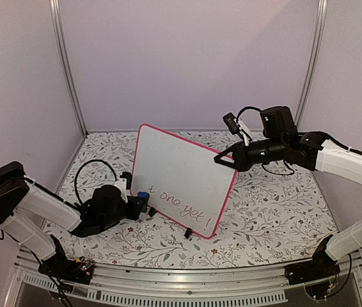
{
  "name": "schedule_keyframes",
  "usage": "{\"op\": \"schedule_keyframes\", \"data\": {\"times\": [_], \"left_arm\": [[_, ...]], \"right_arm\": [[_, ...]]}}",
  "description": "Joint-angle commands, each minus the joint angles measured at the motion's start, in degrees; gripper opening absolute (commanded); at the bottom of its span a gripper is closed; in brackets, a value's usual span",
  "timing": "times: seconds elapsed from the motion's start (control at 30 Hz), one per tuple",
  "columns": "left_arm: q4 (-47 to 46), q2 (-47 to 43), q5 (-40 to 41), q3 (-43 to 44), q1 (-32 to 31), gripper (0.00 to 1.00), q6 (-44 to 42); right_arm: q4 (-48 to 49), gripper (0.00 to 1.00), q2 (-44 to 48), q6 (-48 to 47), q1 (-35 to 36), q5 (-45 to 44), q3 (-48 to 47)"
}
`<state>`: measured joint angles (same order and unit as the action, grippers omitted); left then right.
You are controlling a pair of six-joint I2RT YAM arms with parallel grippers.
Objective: Erase the whiteboard
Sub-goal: Erase the center of the whiteboard.
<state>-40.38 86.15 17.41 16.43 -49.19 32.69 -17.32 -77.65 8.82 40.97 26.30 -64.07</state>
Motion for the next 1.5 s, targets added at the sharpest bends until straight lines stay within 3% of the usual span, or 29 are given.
{"op": "schedule_keyframes", "data": {"times": [0.0,0.3,1.47], "left_arm": [[3.6,-4.3,0.9,5.3,-0.6,0.06,-3.7],[6.8,-3.4,1.6,9.6,1.1,0.06,-6.4],[-2.1,5.1,1.3,0.6,-4.4,0.05,0.4]], "right_arm": [[-4.0,0.0,-1.5,-3.9,1.4,3.4,0.9],[-4.1,0.0,-1.3,-3.9,1.4,3.5,0.9],[-4.0,0.0,-1.5,-4.0,1.4,3.6,1.0]]}}
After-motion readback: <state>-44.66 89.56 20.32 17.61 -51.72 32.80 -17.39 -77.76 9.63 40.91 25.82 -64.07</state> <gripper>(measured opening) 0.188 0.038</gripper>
